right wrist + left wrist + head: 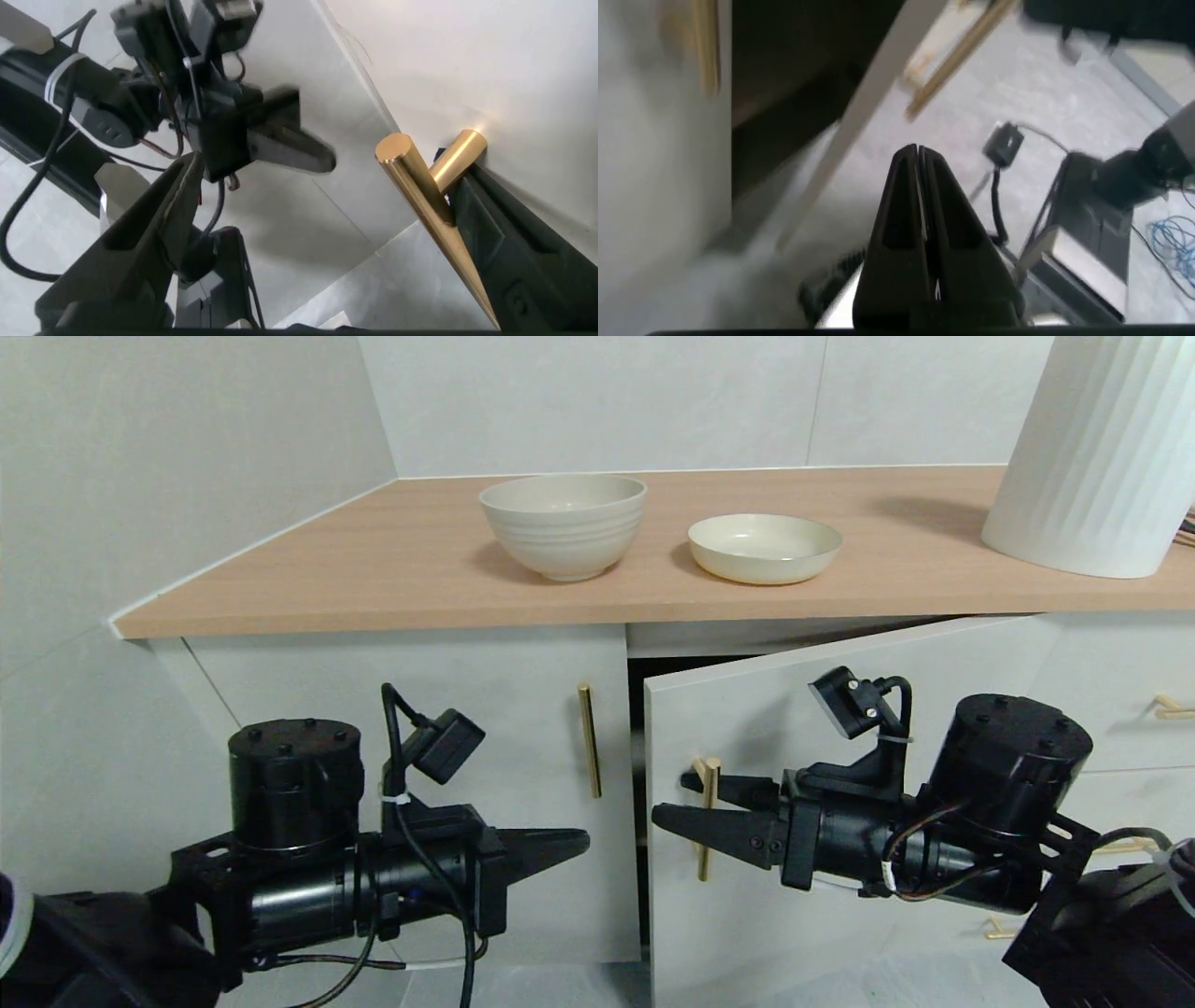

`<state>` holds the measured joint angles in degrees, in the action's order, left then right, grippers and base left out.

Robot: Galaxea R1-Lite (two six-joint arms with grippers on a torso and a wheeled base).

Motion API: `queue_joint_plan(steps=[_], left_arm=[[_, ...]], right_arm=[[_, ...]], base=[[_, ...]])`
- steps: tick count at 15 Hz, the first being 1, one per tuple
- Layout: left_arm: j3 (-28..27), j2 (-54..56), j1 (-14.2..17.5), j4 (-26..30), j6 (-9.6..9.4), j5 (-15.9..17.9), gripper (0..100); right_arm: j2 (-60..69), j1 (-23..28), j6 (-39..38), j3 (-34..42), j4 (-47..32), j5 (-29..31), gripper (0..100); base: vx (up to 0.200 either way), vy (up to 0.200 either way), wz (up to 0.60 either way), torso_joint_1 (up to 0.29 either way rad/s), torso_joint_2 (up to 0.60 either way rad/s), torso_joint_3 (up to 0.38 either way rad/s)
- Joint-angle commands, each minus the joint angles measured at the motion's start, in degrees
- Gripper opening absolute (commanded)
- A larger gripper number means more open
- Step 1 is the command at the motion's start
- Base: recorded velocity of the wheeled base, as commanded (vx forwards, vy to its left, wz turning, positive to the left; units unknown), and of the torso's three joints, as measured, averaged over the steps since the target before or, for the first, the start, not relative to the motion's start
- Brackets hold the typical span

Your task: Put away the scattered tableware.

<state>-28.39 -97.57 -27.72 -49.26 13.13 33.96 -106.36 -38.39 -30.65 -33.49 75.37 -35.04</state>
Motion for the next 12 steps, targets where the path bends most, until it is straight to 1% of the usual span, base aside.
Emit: queue_joint_plan(steps=[1, 2, 3, 5, 6, 7, 9, 11, 12], left_arm=[[-2.90, -2.01, -1.46, -0.40, -0.47, -0.04, 0], [-4.83, -3.06, -1.28, -0.22, -0.30, -0.13, 0], [-5.53, -4.47, -1.19, -0.48, -0.21, -0.13, 0], [-9.75, -9.30, -1.11, -2.59, -1.00, -1.09, 0], [-11.51, -9.74, -1.11, -2.59, -1.18, -1.80, 0], [-11.25, -9.92, -1.11, -3.03, -1.00, -1.88, 0], [-10.90, -12.20, -1.11, -3.21, -1.62, -2.94, 0], [-11.51, -13.34, -1.11, -3.30, -1.88, -3.55, 0], [-12.39, -14.66, -1.19, -4.35, -1.97, -4.17, 0]], right_arm=[[0.02, -0.02, -0.03, 0.00, -0.05, -0.21, 100], [0.63, -0.02, -0.03, 0.18, -0.05, -0.21, 100], [0.89, -0.02, -0.03, 0.18, -0.05, -0.21, 100], [0.98, -0.02, -0.03, 0.18, -0.05, -0.21, 100], [0.98, -0.02, -0.03, 0.18, -0.05, -0.21, 100], [0.98, -0.02, -0.03, 0.18, -0.05, -0.21, 100], [0.89, 0.07, -0.11, 0.18, -0.05, -0.21, 100], [0.81, -0.02, -0.11, 0.26, -0.14, -0.21, 100], [0.89, -0.02, -0.11, 0.26, -0.05, -0.21, 100]], base=[[0.000, 0.000, 0.00, 0.000, 0.00, 0.000], [0.000, 0.000, 0.00, 0.000, 0.00, 0.000], [0.000, 0.000, 0.00, 0.000, 0.00, 0.000], [0.000, 0.000, 0.00, 0.000, 0.00, 0.000], [0.000, 0.000, 0.00, 0.000, 0.00, 0.000], [0.000, 0.000, 0.00, 0.000, 0.00, 0.000], [0.000, 0.000, 0.00, 0.000, 0.00, 0.000], [0.000, 0.000, 0.00, 0.000, 0.00, 0.000], [0.000, 0.000, 0.00, 0.000, 0.00, 0.000]])
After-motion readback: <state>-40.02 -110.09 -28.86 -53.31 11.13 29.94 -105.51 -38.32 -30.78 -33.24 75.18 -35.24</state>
